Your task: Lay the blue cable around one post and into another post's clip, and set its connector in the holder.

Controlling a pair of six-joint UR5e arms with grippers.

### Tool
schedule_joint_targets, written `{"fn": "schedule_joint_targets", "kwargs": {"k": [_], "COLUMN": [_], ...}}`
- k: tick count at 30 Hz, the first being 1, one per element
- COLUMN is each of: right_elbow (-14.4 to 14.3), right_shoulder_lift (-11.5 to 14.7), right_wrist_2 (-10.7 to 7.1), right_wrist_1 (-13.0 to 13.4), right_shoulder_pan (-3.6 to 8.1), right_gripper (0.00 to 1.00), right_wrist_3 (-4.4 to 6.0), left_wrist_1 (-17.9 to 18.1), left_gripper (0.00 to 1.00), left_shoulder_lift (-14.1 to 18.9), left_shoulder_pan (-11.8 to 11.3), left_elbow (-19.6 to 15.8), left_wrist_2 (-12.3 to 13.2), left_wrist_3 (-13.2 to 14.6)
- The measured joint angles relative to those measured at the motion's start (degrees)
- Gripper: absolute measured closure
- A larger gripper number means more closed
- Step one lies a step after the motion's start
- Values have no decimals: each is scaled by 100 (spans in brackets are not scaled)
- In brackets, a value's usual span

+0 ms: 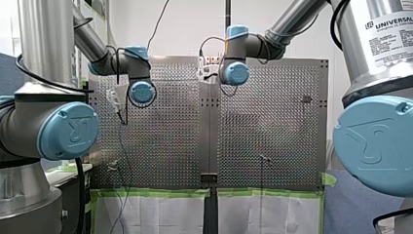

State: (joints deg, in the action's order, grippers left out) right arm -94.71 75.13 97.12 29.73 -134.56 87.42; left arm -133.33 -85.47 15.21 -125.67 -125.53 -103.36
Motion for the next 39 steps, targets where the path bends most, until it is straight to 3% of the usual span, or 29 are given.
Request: {"fn": "schedule_joint_targets", "kwargs": {"k": [20, 32, 39], "right_elbow": [742, 1176, 1492], "right_shoulder_lift": [-28, -77, -240], "right_wrist_2": [-279, -330, -330], "right_wrist_1": [-320, -401, -597], "right_shoulder_pan": [-76, -133, -204], "right_gripper": [100, 100, 100], "right_wrist_3": [-56, -56, -69], "left_wrist_1": [-957, -1577, -1902], "left_gripper": [88, 88, 88], "left_shoulder_lift": [863, 875, 645], "left_shoulder_pan": [-526, -1124, -1495], "left_elbow": [760, 1377, 1708], "left_wrist_2": [19, 543, 913], "left_wrist_3": [-280, -780, -1044]}}
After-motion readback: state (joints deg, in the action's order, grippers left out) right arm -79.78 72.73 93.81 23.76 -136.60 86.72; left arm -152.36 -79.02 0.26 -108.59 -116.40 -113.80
